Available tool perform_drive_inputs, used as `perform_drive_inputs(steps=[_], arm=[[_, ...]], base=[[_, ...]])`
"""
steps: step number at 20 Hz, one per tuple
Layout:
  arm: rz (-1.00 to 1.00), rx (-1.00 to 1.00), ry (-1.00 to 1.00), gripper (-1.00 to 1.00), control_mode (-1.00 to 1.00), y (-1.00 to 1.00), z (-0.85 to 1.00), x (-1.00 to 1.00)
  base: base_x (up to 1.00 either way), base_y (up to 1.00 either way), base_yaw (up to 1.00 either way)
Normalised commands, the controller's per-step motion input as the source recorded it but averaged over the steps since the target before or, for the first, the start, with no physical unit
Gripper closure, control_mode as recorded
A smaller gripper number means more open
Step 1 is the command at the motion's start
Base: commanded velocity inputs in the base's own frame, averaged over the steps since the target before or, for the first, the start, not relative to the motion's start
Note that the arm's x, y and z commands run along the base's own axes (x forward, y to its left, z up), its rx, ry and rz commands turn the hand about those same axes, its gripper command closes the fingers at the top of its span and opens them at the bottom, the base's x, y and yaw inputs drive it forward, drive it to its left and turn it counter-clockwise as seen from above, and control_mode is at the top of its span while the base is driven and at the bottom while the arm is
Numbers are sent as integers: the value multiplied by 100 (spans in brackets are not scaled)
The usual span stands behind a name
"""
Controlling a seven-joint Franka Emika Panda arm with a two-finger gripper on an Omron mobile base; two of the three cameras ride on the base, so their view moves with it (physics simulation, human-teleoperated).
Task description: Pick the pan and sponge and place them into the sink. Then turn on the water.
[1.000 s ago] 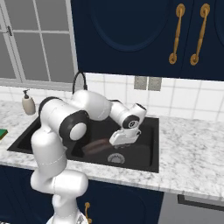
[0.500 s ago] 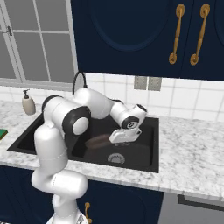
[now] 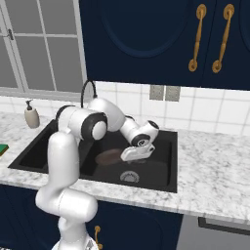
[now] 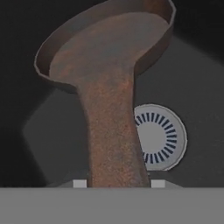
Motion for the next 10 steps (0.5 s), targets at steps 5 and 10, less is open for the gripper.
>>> perform_drive_inputs(steps=[5,10], arm=[[0,0,0,100,-100,6,-59,59],[0,-1,0,100,-100,11,-72,37]], base=[[0,0,0],[0,0,0]])
